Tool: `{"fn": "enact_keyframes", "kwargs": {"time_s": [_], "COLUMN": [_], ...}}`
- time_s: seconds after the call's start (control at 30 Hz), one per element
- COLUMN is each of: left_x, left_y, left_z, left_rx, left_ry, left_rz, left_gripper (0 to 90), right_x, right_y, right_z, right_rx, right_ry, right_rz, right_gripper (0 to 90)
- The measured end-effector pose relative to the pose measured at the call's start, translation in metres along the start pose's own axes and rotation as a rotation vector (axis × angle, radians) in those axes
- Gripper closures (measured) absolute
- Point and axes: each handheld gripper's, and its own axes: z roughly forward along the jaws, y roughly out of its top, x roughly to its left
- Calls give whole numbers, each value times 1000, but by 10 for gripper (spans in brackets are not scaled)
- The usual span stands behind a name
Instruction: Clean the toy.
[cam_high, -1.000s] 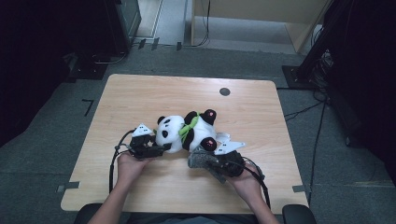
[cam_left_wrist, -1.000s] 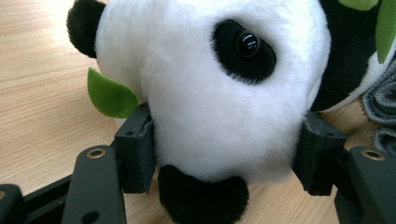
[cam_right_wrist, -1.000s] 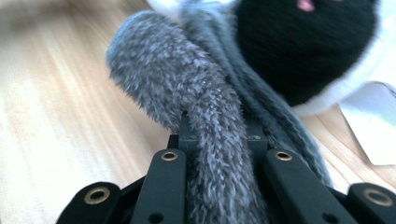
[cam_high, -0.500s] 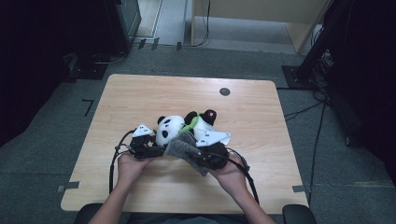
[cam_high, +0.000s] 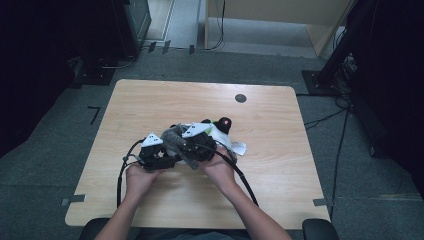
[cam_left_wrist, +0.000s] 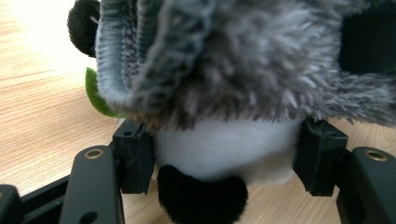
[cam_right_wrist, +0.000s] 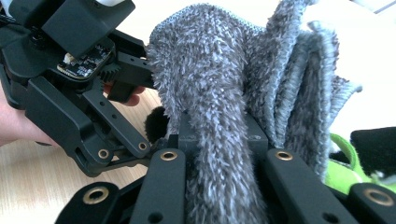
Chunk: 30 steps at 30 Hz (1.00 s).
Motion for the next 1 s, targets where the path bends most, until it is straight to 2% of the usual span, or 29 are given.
{"fn": "enact_keyframes", "kwargs": {"time_s": [0.23, 0.47, 0.67, 0.7, 0.8, 0.97, 1.0], "left_x": [1, 1, 1, 1, 2, 2, 2], "left_y": [0, 0, 0, 0, 2, 3, 3], "left_z": [0, 0, 0, 0, 0, 0, 0], "left_rx": [2, 2, 3, 4, 16, 18, 18], "left_ry": [-7, -6, -6, -8, -13, -12, -10], "left_rz": [-6, -3, -3, -7, -17, -10, -6], "left_gripper": [334, 334, 335, 337, 341, 344, 346], "right_x": [1, 4, 5, 5, 4, 5, 5], "right_y": [-12, -34, -53, -61, -68, -84, -90], "right_z": [-4, -11, -17, -19, -20, -27, -30], "right_rx": [8, 25, 32, 41, 57, 75, 76], "right_ry": [4, -9, -10, -7, -9, -29, -47], "right_rz": [-14, -40, -37, -38, -34, -57, -81], "right_gripper": [773, 775, 776, 777, 777, 778, 778]}}
